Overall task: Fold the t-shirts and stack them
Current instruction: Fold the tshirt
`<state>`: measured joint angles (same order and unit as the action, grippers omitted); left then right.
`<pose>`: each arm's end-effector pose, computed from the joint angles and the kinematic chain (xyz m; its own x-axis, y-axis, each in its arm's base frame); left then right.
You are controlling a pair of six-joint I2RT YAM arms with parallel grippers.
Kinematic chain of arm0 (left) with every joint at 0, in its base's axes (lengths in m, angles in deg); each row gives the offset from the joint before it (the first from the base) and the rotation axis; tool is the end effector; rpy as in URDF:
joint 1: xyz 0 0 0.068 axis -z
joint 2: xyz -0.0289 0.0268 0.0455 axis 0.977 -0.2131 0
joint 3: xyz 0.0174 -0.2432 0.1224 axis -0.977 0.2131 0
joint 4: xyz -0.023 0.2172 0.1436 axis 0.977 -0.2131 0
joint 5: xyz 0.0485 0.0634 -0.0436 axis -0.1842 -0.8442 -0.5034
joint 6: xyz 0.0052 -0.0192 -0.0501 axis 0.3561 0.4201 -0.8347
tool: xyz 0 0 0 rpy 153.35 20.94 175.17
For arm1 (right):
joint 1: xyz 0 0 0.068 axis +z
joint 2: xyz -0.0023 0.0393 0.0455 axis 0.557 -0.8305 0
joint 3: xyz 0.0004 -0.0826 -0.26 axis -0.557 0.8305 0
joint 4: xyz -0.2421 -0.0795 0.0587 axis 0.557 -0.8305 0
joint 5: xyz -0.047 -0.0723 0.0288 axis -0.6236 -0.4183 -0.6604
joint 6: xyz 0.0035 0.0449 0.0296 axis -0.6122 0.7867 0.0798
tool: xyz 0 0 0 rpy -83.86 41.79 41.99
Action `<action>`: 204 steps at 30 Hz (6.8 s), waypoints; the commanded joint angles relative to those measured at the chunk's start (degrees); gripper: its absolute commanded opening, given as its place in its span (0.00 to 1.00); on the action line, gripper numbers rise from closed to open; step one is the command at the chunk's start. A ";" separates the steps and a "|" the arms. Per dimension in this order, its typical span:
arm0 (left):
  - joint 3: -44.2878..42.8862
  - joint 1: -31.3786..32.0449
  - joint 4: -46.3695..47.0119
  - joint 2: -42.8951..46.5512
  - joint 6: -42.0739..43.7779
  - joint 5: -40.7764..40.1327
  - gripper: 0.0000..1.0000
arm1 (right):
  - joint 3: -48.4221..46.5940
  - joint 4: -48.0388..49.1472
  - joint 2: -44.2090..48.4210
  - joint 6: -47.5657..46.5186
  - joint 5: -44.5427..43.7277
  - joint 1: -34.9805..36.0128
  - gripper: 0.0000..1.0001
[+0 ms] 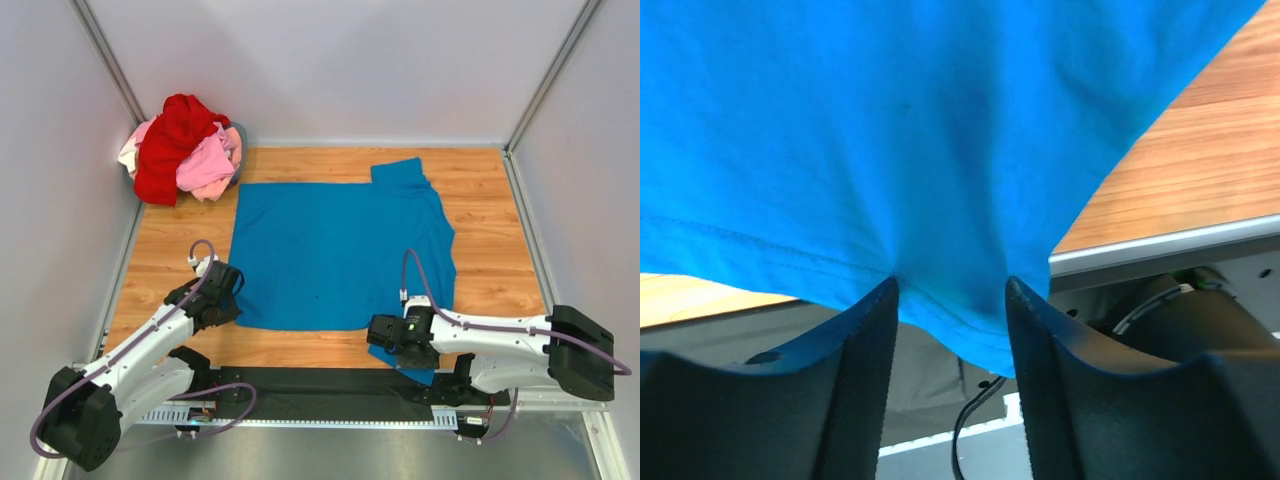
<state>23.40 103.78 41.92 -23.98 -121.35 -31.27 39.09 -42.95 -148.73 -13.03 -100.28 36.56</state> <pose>0.1369 -0.0558 0.1668 -0.7816 -0.4103 -0.4699 -0.3929 0.9088 -0.1401 0.0568 0.1299 0.1613 -0.9771 -0.0494 -0.2071 0.0035 0.9688 -0.2477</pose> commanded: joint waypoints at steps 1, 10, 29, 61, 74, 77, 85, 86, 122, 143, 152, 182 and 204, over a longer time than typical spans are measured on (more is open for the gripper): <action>0.30 -0.33 2.16 1.05 1.84 1.09 0.00 | 1.65 2.87 1.36 4.20 1.70 0.34 0.48; 0.21 -0.33 0.76 2.55 1.41 0.91 0.00 | 4.47 4.64 4.17 4.38 2.50 0.43 0.01; -15.16 -1.56 -9.71 3.08 3.15 5.57 0.00 | -15.56 -3.72 9.10 -15.89 -9.02 -17.75 0.00; -33.81 -15.10 -2.41 -29.53 16.35 10.93 0.00 | -48.61 6.75 -23.59 -53.18 7.41 -51.43 0.01; -36.88 -15.98 -1.19 -36.47 18.19 10.49 0.00 | -52.40 8.50 -30.98 -55.21 4.78 -52.83 0.00; -37.94 -16.06 -0.92 -37.96 18.10 10.23 0.00 | -52.40 9.11 -30.63 -55.03 2.59 -52.75 0.00; -43.64 -16.51 -2.84 -46.22 18.02 11.02 0.21 | -55.72 10.80 -37.56 -57.40 -0.49 -54.68 0.16; -44.61 -16.42 -3.46 -47.01 18.02 11.54 0.32 | -57.04 10.18 -38.97 -57.58 -1.62 -55.46 0.31; -8.06 -16.59 15.43 -19.25 7.38 14.01 0.75 | 1.48 37.94 0.23 -32.00 30.80 -85.70 0.52; -9.45 -16.59 20.96 -27.15 5.80 7.68 0.06 | 1.66 40.32 -2.86 -36.48 28.60 -87.90 0.08; -11.83 -16.68 14.65 -21.46 7.12 2.76 0.00 | -2.21 37.42 -0.32 -36.22 24.04 -90.01 0.00; -26.57 -16.77 -7.59 0.98 13.16 15.83 0.85 | -16.79 27.74 9.82 -34.37 23.47 -88.70 0.72; -27.04 -16.77 -7.51 -5.01 30.06 19.19 0.81 | -109.42 27.65 -75.44 -45.28 38.79 -74.72 0.74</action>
<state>-2.74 87.32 32.96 -28.29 -93.22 -14.39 -63.75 -16.81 -220.47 -57.51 -63.26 -39.90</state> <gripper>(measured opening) 0.810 0.734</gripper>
